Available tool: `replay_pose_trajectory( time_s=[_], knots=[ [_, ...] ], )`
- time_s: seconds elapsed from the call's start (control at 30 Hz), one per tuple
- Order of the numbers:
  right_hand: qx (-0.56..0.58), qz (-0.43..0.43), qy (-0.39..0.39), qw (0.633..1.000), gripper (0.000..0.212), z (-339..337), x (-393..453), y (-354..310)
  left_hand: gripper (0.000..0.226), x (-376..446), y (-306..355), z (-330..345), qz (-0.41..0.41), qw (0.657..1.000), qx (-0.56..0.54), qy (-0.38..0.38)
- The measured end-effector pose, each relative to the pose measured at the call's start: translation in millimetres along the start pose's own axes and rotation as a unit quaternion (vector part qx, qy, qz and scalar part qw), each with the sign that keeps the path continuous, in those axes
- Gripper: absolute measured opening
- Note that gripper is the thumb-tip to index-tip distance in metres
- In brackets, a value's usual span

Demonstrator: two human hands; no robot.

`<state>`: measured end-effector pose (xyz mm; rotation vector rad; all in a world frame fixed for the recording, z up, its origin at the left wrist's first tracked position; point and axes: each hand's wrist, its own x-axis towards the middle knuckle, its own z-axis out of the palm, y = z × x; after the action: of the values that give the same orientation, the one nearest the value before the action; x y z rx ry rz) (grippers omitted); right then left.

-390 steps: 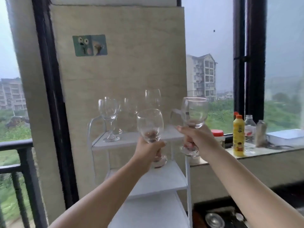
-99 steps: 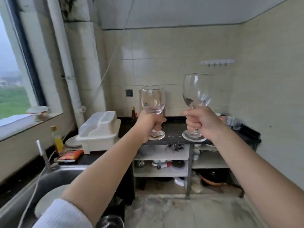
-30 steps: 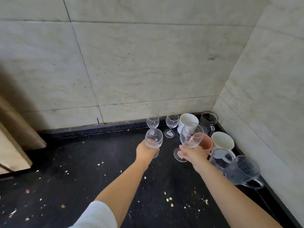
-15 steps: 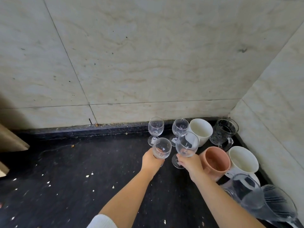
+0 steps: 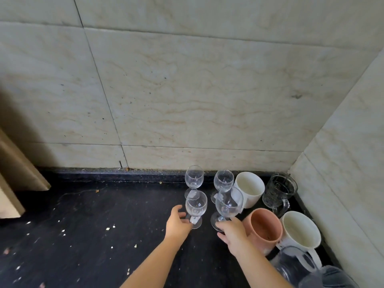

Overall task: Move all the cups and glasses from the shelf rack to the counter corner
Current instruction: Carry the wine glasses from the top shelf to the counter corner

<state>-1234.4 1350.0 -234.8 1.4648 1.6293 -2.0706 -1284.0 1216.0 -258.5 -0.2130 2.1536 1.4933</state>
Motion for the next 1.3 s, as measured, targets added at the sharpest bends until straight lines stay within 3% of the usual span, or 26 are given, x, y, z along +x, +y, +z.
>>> replay_pose_trajectory(
  time_s=[0.17,0.27,0.37,0.4,0.47,0.53,0.7,0.87,1.1,1.23,1.3],
  knots=[
    [-0.141,0.032,-0.062,0.988,0.044,8.0,-45.5,-2.6,0.054,-42.5,8.1,-40.8,-0.020,0.991,0.125,0.038],
    [-0.316,-0.027,-0.137,0.938,0.032,28.2,-77.7,-3.7,0.037,-72.2,6.1,-76.5,-0.025,0.970,0.231,0.073],
    [-0.515,-0.172,-0.188,0.818,0.020,60.2,-117.5,-10.7,0.031,-106.9,1.9,-117.7,-0.031,0.935,0.336,0.110],
    [-0.562,-0.221,-0.203,0.771,0.028,72.4,-133.4,-11.4,0.031,-120.5,0.7,-132.6,-0.039,0.924,0.360,0.124],
    [-0.619,-0.296,-0.230,0.690,0.036,100.2,-167.4,-8.0,0.029,-152.2,-4.1,-167.8,-0.058,0.907,0.384,0.162],
    [-0.649,-0.357,-0.246,0.626,0.029,128.9,-195.0,-0.7,0.028,-184.1,-8.6,-200.0,-0.072,0.883,0.415,0.205],
    [-0.661,-0.452,-0.308,0.514,0.038,198.7,-291.4,47.6,0.030,-298.0,-48.9,-272.4,-0.145,0.811,0.473,0.311],
    [-0.636,-0.526,-0.402,0.397,0.038,237.8,-422.0,149.9,0.029,-456.1,-121.9,-322.4,-0.240,0.776,0.433,0.390],
    [-0.567,-0.585,-0.531,0.233,0.037,220.1,-626.4,313.4,0.033,-711.3,-229.4,-351.0,-0.386,0.696,0.353,0.492],
    [-0.520,-0.607,-0.580,0.160,0.031,198.2,-733.9,395.8,0.036,-848.9,-283.8,-344.9,-0.455,0.632,0.313,0.543],
    [-0.505,-0.592,-0.611,0.141,0.030,186.9,-776.6,429.5,0.034,-901.7,-307.6,-337.9,-0.482,0.612,0.284,0.559]
  ],
)
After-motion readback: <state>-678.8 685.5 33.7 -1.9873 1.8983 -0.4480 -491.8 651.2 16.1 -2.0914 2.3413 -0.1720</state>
